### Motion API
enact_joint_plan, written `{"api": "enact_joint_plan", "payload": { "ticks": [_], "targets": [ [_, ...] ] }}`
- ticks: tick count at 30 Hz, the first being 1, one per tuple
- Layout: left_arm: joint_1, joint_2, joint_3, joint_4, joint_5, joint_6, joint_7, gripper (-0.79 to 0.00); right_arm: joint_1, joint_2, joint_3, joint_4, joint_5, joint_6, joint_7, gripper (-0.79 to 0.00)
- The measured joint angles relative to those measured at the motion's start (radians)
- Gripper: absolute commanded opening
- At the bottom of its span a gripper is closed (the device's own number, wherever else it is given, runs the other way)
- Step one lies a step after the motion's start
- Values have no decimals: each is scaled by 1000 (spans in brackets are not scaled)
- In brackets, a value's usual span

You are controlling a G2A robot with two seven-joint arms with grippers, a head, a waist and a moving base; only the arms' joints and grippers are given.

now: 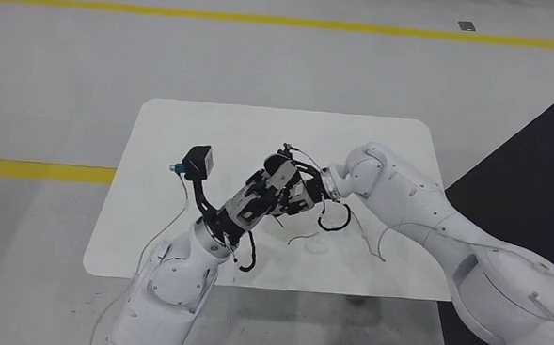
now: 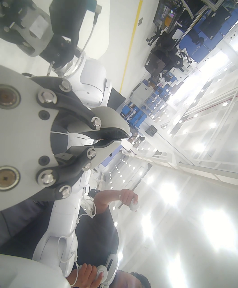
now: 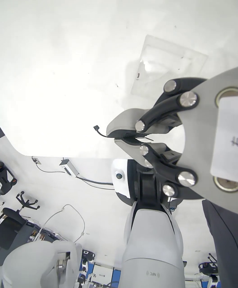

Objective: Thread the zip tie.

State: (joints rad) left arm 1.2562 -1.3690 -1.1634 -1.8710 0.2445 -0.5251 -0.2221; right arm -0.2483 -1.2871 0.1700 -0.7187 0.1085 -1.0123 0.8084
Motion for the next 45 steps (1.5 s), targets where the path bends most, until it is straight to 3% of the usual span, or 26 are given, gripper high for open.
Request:
{"api": "enact_joint_plan", "payload": {
  "ticks": [21,25,29,45],
  "targets": [
    [0,0,0,0,0,0,0,-785,-22,2,3,-9,5,8,-9,-785],
    [0,0,0,0,0,0,0,-785,-77,39,3,-60,163,0,0,-785],
    [0,0,0,0,0,0,0,-785,-90,111,0,-154,326,0,0,-785],
    [0,0,0,0,0,0,0,-785,-90,105,0,-142,315,0,0,-785]
  ]
}}
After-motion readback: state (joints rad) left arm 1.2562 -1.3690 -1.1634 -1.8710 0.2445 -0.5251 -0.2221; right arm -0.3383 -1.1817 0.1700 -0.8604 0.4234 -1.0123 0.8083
